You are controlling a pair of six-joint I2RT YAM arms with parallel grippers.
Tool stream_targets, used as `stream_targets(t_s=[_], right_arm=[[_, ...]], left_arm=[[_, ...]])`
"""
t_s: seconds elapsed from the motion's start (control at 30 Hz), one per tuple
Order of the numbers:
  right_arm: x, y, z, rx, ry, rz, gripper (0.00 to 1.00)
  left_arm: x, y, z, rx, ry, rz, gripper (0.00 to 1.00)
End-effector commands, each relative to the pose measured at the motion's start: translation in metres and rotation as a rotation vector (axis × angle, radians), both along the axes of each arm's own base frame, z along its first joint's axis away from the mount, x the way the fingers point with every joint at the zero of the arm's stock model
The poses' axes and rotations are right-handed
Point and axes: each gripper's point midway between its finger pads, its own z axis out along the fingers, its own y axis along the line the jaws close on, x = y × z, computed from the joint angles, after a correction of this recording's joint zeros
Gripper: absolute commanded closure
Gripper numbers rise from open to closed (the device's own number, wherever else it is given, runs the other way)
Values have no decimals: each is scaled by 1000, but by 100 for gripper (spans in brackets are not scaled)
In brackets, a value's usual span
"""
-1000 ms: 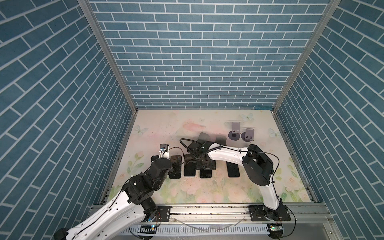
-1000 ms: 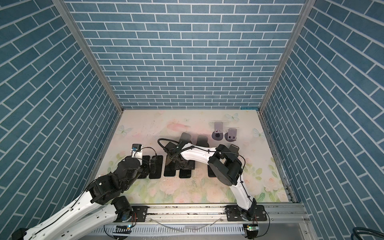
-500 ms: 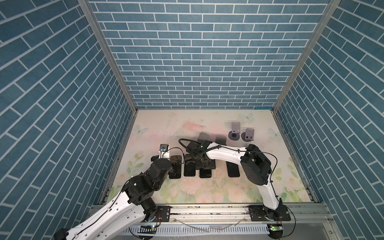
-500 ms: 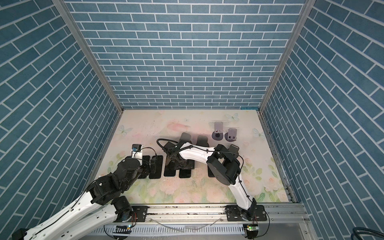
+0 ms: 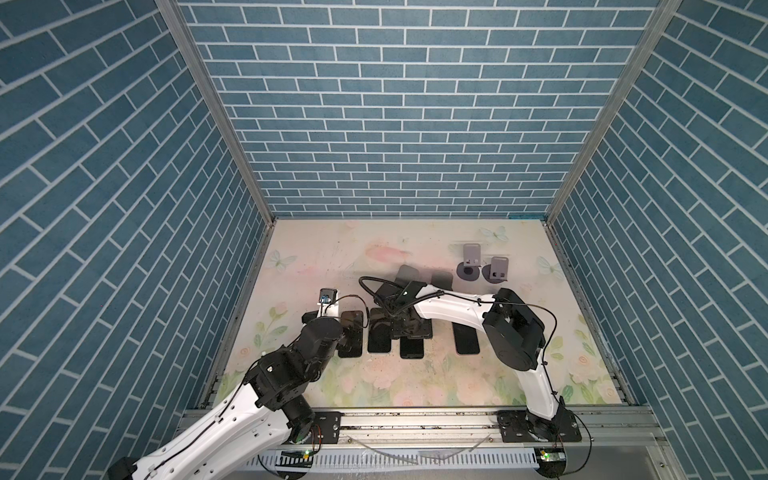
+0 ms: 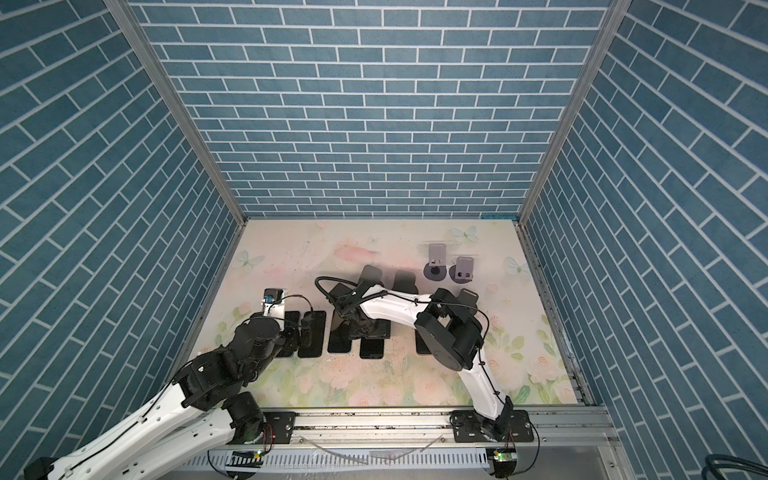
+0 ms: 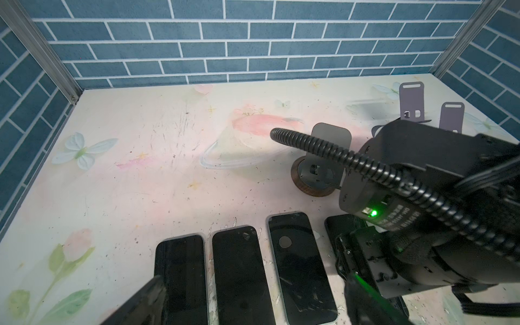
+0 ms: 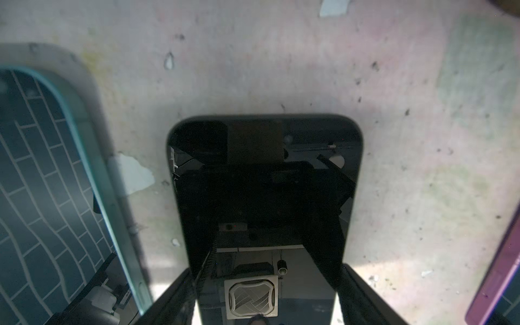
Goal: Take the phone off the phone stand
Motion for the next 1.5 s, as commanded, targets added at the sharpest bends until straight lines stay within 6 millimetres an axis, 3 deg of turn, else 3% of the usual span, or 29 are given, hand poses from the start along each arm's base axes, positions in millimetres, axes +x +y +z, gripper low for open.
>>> stream_targets(t_s=[0.0,0.3,0.47,0.63,0.83,1.03,1.13,1.33,1.47], right_arm=[[-19,-26,-31,-115,79,0,21],[2,-20,-6,-74,-31,36,11],[31,-15,31,-68,-198,109,1],[51,-16,69,-41,-336,148,1],[64,-35,100,-18,-427,159,2],[88,-92,145,-70,-563,102,2],[98,-129,164,-97,-622,57,2],[113,-225,206,-209,-782,-99,2],[112,-310,227,-349,-871,-256,1]], left_arm=[[-2,1,-4,4,7,-3,0],[-4,5,-4,-3,16,13,0],[-3,8,0,-10,5,31,0],[-2,18,8,8,-10,74,0],[1,37,22,41,-30,158,0],[9,61,35,72,-50,253,0],[18,73,30,76,-6,303,0],[42,106,2,70,124,430,0],[57,129,-7,70,133,523,0]])
